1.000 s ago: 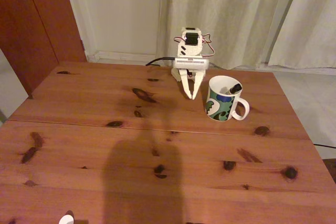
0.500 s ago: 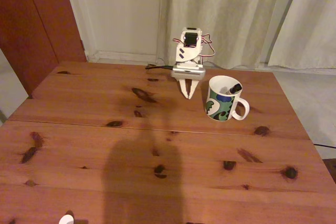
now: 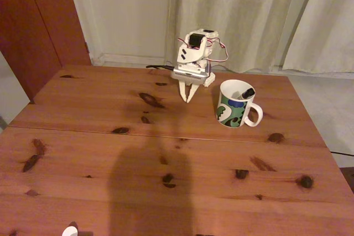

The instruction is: Clean up the desk and place the pens and markers into the cup

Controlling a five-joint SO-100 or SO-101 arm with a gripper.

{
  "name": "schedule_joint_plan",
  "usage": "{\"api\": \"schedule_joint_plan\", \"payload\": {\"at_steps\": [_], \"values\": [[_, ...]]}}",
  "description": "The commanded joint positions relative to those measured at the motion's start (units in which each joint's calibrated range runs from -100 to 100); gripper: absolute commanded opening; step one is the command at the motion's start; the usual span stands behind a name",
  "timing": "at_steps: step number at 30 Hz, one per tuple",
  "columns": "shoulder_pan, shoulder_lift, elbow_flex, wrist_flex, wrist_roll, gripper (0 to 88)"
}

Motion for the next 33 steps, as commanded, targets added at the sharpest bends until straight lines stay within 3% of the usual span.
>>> {"api": "schedule_joint_plan", "payload": {"at_steps": [1,33], "values": [[0.6,-0.2,0.4,2.6,0.5,0.9],[0.3,0.3,0.4,5.8,0.6,0.8]]}}
